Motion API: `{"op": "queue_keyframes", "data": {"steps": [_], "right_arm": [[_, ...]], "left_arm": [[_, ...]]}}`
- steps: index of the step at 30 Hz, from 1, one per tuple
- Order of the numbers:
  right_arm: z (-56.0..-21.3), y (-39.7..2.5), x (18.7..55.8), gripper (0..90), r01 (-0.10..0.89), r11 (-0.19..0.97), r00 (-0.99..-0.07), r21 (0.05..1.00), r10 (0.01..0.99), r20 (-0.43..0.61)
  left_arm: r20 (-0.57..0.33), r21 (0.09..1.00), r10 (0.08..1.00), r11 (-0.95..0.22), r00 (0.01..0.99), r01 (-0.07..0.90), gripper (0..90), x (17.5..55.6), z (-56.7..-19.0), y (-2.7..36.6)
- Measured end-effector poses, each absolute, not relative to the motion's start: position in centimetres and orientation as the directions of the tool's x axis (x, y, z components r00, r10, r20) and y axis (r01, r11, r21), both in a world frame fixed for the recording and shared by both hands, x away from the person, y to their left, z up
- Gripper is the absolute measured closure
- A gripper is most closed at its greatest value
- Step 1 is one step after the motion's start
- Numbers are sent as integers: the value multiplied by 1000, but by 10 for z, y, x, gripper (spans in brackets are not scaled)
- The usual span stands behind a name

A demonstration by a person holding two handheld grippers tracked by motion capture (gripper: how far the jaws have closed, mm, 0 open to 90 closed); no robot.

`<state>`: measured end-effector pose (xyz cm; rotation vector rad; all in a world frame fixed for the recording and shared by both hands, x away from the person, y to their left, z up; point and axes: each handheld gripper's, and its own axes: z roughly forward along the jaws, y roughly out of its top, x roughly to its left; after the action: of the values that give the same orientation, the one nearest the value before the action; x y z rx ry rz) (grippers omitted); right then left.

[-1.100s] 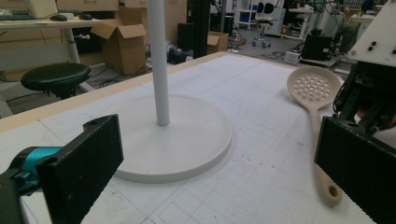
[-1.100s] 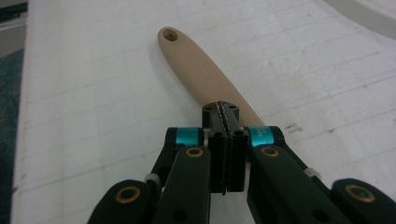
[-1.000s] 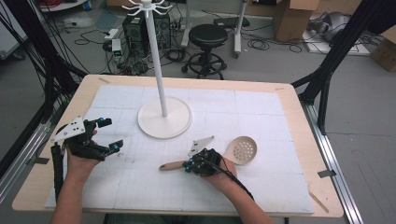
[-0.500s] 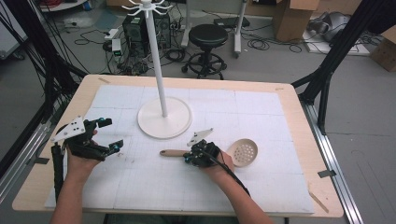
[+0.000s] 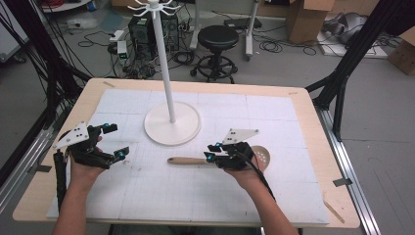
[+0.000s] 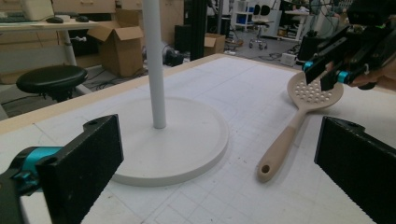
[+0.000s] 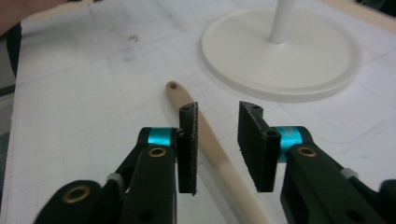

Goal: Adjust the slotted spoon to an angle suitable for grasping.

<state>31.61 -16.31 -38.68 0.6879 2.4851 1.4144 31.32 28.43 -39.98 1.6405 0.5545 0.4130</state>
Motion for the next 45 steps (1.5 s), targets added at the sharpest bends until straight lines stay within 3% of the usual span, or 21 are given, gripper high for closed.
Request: {"op": "queue_keyframes", "data": {"steps": [12, 26, 45], "right_arm": [[-375, -213, 310, 460, 235, 307, -842, 922, 539, 35], [-368, -226, 316, 206, 193, 215, -811, 957, 584, 33], [-369, -228, 319, 158, 215, 219, -806, 952, 591, 46]], "left_arm": [[-35, 986, 533, -117, 845, 115, 17, 314, -397, 275], [-18, 977, 507, -176, 862, 123, 17, 311, -397, 269], [-13, 979, 498, -169, 867, 112, 17, 307, -395, 266]]}}
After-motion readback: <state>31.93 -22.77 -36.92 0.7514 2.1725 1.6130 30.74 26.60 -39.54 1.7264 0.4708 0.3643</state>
